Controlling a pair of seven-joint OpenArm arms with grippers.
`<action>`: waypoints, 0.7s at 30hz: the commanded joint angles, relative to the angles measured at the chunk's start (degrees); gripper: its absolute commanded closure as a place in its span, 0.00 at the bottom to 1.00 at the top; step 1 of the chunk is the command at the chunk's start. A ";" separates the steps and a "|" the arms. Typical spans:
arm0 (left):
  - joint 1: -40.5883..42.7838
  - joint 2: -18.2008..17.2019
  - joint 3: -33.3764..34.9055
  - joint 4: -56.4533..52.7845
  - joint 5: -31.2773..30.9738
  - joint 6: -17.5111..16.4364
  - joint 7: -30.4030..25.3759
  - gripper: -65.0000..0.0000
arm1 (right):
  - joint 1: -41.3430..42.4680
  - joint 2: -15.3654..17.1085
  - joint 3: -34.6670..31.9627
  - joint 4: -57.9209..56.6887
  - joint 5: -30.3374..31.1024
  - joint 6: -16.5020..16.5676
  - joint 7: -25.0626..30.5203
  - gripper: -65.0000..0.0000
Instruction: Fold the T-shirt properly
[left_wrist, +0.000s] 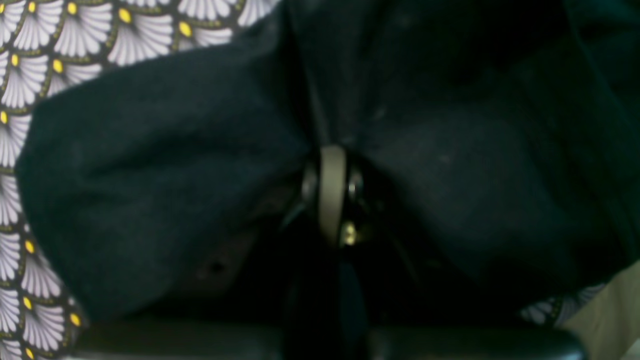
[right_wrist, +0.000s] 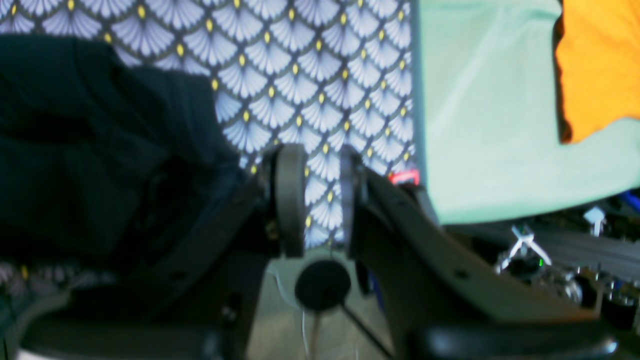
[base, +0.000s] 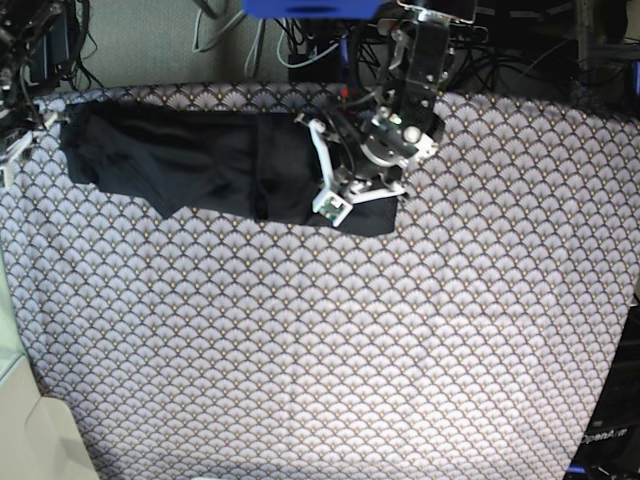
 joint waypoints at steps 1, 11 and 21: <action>0.11 0.06 -0.37 0.49 1.21 0.30 1.79 1.00 | 0.03 2.56 -0.44 0.84 0.55 -0.27 -0.37 0.73; 0.28 -0.20 -0.46 1.02 1.12 0.30 1.79 1.00 | -0.14 6.16 -2.55 -0.66 16.63 -0.27 -7.76 0.52; 0.28 -0.29 -0.46 1.11 1.12 0.30 1.79 1.00 | 1.09 13.99 -4.22 -23.08 35.18 -0.27 -7.23 0.48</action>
